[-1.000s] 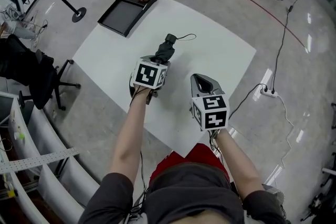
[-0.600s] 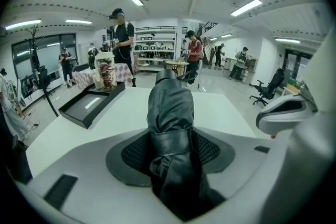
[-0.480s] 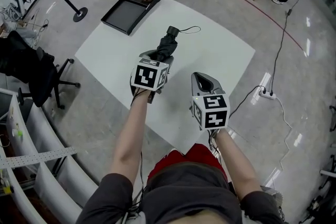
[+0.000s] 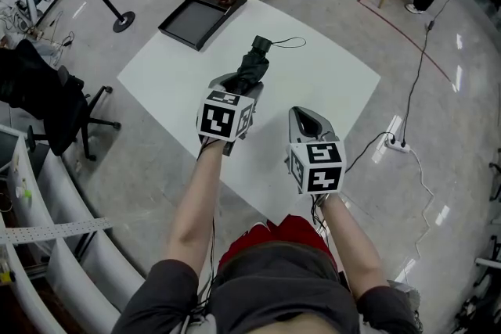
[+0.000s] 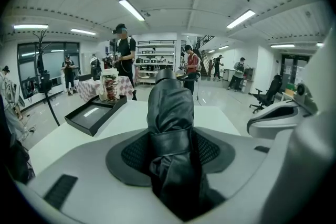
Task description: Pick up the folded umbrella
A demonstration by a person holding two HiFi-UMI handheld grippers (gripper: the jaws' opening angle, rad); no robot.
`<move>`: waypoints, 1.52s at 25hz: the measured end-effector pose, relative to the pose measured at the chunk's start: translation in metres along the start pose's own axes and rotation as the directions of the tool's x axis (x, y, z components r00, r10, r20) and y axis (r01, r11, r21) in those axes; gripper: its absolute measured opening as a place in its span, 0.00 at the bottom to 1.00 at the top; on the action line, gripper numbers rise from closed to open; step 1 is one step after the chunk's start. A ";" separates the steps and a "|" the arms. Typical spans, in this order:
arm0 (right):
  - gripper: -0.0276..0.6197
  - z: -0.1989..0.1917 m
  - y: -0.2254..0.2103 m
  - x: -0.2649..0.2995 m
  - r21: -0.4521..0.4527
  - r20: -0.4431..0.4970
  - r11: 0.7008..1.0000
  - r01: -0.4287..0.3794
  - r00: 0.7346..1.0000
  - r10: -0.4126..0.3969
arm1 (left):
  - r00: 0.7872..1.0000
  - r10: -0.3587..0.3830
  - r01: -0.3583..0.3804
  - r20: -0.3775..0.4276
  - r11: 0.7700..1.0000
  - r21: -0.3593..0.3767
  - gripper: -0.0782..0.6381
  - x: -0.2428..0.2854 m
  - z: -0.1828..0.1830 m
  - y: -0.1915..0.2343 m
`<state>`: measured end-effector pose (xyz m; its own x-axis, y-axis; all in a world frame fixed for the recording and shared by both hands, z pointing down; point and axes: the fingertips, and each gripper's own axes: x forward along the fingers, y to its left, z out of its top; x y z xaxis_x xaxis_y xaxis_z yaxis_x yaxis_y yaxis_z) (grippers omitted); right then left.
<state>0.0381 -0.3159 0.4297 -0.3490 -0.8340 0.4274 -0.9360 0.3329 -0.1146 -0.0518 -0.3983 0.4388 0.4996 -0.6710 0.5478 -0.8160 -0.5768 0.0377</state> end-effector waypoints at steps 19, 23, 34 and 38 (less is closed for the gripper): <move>0.07 0.018 0.012 -0.041 0.016 0.090 1.000 0.023 0.996 -0.025 | 0.989 -0.011 0.007 0.150 1.000 0.024 0.43 -0.064 0.015 -0.031; 0.07 0.024 0.014 -0.049 0.012 0.115 0.999 0.031 0.993 -0.032 | 0.983 -0.008 0.002 0.184 0.999 0.035 0.43 -0.077 0.017 -0.034; 0.07 0.029 0.028 -0.073 -0.003 0.146 0.999 0.038 0.989 -0.038 | 0.964 0.014 -0.012 0.266 1.000 -0.007 0.43 -0.122 0.008 -0.037; 0.07 0.029 0.040 -0.077 -0.005 0.161 1.000 0.018 0.987 -0.017 | 0.958 0.027 -0.019 0.286 0.999 -0.029 0.43 -0.136 0.001 -0.035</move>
<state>0.0263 -0.2508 0.3660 -0.3357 -0.8995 0.2797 -0.9420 0.3198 -0.1019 -0.0910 -0.2868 0.3620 0.5398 -0.7913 0.2872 -0.8335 -0.5501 0.0511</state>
